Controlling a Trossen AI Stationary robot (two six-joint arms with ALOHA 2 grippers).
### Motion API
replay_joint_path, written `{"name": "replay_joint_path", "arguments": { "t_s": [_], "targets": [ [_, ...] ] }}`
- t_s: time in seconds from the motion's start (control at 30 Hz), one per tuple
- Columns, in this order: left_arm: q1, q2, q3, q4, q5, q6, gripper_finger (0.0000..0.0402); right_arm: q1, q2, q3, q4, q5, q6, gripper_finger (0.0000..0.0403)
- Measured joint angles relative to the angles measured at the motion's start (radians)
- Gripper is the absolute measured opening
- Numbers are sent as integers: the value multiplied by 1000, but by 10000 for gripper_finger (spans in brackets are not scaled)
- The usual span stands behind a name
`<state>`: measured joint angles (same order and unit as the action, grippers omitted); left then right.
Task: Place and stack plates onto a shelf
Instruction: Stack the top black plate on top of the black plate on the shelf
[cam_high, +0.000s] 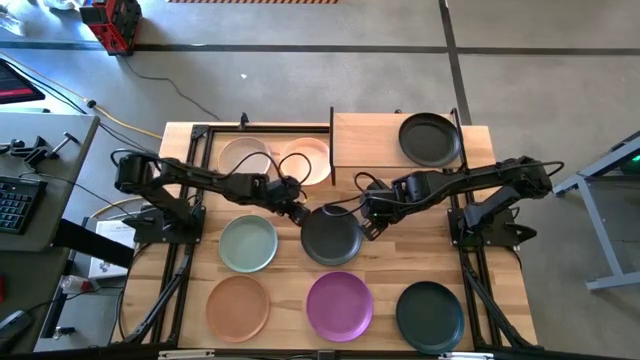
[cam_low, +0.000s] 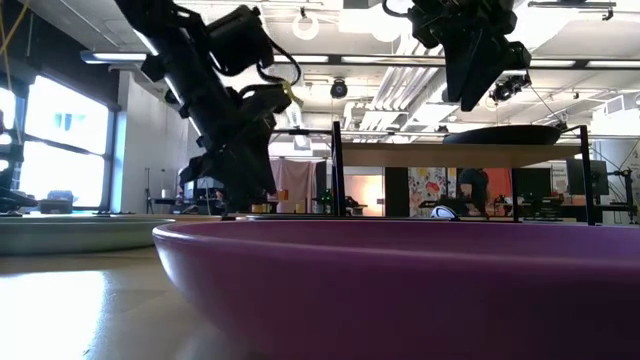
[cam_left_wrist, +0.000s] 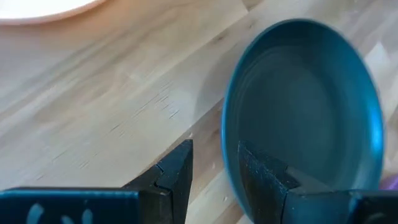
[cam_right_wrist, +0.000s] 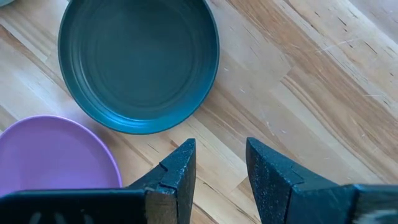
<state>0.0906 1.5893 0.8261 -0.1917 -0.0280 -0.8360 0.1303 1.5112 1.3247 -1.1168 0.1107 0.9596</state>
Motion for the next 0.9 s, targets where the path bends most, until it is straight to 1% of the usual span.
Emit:
{"name": "replay_joint_path", "arguments": {
  "t_s": [0.13, 0.33, 0.6, 0.9],
  "targets": [
    [0, 29, 0, 32, 6, -1, 117, 0, 0, 0, 0, 1, 0, 119],
    [-4, 70, 0, 75, 43, -1, 117, 0, 0, 0, -1, 1, 0, 119],
    [-7, 116, 0, 86, 51, -3, 117, 0, 0, 0, -1, 0, 0, 119],
    [-7, 121, 0, 87, 51, -3, 117, 0, 0, 0, -1, 0, 0, 119]
  ]
}}
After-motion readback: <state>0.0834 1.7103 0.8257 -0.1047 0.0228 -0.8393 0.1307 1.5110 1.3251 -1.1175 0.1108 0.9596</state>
